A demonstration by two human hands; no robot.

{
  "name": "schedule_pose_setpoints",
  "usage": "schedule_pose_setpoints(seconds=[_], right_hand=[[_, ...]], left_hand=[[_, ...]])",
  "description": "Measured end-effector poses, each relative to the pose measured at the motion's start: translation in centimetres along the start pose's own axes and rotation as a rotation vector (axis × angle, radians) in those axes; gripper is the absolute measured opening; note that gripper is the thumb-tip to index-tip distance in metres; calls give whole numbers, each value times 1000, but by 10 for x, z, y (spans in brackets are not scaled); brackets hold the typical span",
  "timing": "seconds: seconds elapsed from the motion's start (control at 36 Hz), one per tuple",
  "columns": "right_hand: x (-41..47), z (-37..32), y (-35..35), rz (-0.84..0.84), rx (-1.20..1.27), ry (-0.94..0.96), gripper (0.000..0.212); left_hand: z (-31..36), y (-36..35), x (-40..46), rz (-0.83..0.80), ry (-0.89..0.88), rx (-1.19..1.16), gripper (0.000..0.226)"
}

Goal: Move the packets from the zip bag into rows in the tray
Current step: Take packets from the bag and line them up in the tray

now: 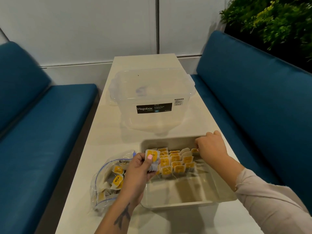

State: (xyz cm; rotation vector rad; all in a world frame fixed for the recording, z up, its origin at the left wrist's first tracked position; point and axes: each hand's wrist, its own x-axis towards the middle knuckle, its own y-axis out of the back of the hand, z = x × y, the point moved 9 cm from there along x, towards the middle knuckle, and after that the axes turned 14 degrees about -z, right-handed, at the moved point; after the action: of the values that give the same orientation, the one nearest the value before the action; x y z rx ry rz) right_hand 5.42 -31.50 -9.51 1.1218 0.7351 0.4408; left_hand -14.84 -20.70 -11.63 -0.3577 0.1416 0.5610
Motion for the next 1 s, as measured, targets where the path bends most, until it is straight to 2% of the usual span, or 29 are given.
schedule_pose_setpoints(seconds=[0.33, 0.58, 0.67, 0.72, 0.78, 0.86, 0.94, 1.0], right_hand=[[2, -2, -3, 22, -32, -27, 22], [-8, 2, 3, 75, -3, -46, 21], [-15, 7, 9, 88, 25, -65, 22], [-18, 13, 15, 107, 49, -89, 23], [-21, 19, 24, 135, 133, -91, 18], [-30, 22, 43, 113, 436, -14, 18], [-41, 11, 61, -5, 762, 168, 17], [-46, 2, 67, -96, 819, 251, 23]], left_hand=[[3, -4, -2, -20, 22, -24, 14], [-3, -8, 4, -33, 71, -190, 11], [-9, -11, 8, -45, 105, -308, 15], [-10, -15, 9, -64, 116, -303, 18], [-9, -21, 11, -88, 110, -266, 22], [-8, -32, 14, -119, 99, -180, 25], [-3, -47, 17, -162, 57, -15, 25], [2, -57, 19, -185, 18, 73, 28]])
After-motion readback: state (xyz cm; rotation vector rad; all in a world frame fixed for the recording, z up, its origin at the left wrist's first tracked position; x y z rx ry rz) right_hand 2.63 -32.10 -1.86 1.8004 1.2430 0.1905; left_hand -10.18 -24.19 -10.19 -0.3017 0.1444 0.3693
